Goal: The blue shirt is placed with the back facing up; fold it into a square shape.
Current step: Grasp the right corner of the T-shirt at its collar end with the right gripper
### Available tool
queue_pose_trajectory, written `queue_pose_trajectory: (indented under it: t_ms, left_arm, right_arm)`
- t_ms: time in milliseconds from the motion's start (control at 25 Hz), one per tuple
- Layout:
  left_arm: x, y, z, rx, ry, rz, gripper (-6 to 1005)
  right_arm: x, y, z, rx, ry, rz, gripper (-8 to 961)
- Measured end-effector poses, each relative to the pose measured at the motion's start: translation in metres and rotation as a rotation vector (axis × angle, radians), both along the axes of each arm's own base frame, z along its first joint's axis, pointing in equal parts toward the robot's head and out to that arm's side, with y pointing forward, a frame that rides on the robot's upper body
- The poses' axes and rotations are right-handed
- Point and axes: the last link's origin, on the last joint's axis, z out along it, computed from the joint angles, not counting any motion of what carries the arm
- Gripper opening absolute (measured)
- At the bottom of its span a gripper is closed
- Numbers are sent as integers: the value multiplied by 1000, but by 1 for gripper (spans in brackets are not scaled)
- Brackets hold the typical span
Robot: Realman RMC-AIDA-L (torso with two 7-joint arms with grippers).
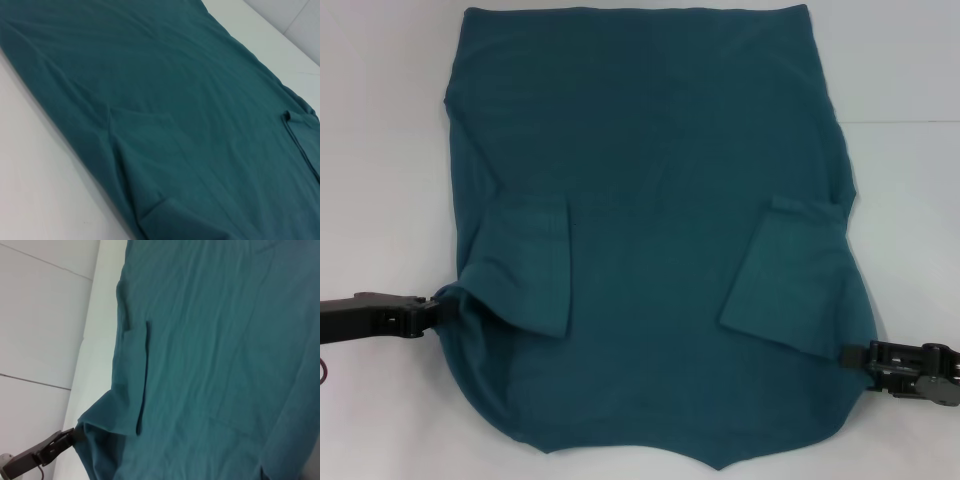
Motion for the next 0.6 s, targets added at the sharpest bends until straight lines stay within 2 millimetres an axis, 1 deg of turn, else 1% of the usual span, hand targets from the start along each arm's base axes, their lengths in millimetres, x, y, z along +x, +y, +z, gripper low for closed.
queue_pose_trajectory:
  t_ms: [360, 600]
  left_arm:
    - [0, 0, -1, -1, -1, -1, 29]
    - [0, 0, -1, -1, 0, -2, 29]
  right_arm:
    - [3, -1, 1, 8, -11, -1, 829]
    - [5, -4, 1, 11, -16, -5, 571]
